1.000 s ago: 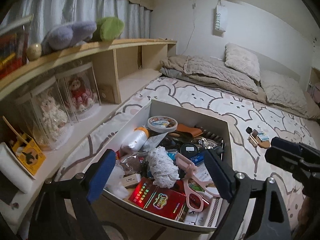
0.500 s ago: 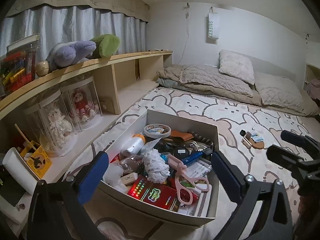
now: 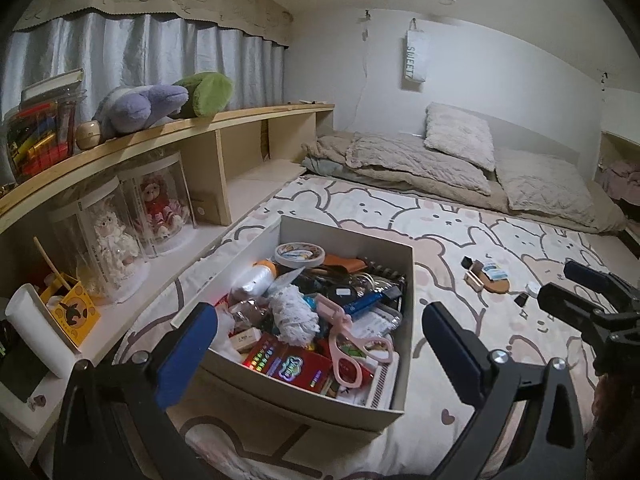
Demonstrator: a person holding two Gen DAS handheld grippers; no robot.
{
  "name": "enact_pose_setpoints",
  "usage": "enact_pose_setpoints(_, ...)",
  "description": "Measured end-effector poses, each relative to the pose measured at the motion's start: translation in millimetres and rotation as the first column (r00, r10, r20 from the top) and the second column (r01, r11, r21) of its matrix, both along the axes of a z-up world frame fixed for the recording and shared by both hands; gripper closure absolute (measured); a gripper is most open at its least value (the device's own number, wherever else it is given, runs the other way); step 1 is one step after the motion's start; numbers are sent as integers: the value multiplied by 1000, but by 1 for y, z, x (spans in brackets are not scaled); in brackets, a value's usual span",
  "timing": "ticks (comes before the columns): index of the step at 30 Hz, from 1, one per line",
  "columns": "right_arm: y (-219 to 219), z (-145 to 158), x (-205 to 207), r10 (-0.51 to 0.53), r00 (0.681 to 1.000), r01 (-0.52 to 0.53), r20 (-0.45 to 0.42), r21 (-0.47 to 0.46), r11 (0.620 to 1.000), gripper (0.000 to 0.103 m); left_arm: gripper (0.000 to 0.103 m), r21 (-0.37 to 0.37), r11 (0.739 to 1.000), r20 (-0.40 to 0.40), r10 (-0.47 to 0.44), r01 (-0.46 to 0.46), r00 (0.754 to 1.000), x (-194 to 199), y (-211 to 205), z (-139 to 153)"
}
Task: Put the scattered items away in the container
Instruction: 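Withdraw both tools from the shoe box back toward the bed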
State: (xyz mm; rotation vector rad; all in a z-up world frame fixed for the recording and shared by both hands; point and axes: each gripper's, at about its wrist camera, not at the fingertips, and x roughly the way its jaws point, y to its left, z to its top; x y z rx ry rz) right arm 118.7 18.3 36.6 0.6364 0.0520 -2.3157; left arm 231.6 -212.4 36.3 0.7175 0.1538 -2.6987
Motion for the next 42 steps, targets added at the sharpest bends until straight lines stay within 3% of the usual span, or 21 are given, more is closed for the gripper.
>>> enact_pose_setpoints(23,45,1,34,-43,999,43,-19,8,999,0,0,-63,998,-2,-13,13,1000,31,34,-2)
enact_pose_setpoints(42,61,-2,55,-71,996,74,-55,49,996,0,0,-52,998,16,-35,36,999,40,49,-13)
